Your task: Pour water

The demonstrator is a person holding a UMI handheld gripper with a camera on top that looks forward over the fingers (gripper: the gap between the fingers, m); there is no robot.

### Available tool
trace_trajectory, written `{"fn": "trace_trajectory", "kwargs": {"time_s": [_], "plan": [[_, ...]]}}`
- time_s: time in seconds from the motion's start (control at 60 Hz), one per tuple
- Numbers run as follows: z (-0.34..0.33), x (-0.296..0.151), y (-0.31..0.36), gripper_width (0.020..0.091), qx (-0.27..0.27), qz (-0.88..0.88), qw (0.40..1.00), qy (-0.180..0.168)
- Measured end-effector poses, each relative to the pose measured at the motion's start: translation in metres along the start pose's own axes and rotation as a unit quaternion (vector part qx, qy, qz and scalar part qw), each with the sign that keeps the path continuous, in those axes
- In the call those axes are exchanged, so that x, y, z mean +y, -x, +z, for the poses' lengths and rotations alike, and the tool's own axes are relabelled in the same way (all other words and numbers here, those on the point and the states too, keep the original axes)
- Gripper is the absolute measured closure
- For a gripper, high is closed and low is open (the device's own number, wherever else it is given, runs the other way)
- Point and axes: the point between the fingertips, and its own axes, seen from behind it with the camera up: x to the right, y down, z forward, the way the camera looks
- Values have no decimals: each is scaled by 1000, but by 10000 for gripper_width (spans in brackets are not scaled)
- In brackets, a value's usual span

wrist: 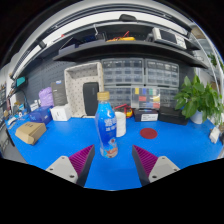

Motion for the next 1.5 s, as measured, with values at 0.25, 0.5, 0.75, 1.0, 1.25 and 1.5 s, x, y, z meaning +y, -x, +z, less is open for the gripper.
{"fn": "trace_trajectory", "kwargs": {"time_s": [0.25, 0.5, 0.75, 1.0, 1.25, 1.5], "plan": [[53, -13, 23, 331, 29, -1, 999, -13], [99, -19, 16, 335, 51, -6, 998, -20], [127, -31, 16, 528, 50, -3, 996, -68], [127, -29, 11, 729, 68, -3, 994, -83], [135, -33, 42, 732, 48, 12, 998, -43], [174, -68, 101, 726, -3, 219, 975, -28]]}}
